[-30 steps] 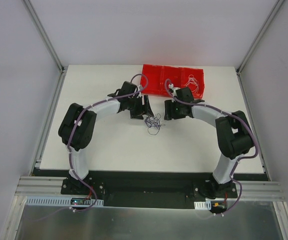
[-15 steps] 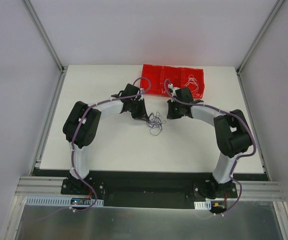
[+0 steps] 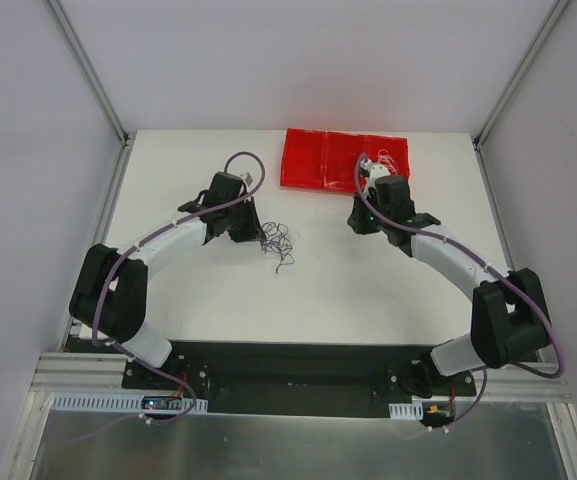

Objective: Untangle the cables

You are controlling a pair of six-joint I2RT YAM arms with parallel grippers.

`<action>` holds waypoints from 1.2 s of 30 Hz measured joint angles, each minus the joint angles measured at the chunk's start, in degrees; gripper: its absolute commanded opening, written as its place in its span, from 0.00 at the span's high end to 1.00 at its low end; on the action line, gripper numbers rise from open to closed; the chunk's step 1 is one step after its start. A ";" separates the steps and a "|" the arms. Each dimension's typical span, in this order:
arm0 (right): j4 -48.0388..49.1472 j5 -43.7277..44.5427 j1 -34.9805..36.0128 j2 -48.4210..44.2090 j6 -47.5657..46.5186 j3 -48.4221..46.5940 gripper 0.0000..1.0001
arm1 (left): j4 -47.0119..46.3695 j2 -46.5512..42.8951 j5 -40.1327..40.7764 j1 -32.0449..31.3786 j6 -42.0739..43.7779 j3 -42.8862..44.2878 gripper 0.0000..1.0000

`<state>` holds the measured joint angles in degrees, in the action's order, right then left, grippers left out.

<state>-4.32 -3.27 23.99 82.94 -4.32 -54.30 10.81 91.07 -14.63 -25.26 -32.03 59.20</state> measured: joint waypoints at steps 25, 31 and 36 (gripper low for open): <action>6.67 -17.31 7.10 34.01 2.01 -21.77 0.47 | 0.70 -0.33 -2.80 0.13 0.48 -5.81 1.00; 7.13 -18.91 8.20 36.09 1.70 -23.28 0.52 | 0.68 -0.33 -2.69 0.13 0.50 -5.81 1.00; 9.14 -20.41 8.98 36.09 1.88 -21.90 0.56 | 0.66 -0.33 -2.60 0.13 0.50 -5.81 1.00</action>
<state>4.82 -23.68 32.97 119.02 -2.44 -76.20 11.46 90.74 -17.23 -25.12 -31.53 53.39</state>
